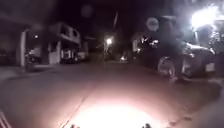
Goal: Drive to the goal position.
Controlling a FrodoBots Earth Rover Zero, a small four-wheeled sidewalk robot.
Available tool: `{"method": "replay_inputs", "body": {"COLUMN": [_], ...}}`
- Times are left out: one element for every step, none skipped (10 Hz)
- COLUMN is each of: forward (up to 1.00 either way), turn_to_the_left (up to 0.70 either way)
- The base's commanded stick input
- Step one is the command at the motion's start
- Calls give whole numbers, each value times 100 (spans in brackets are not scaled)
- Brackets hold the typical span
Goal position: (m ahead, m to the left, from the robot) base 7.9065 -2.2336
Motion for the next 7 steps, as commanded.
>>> {"method": "replay_inputs", "body": {"forward": [70,70,70,70,70,70,70], "turn_to_the_left": [0,0,0,-4,-34,-28,-17]}}
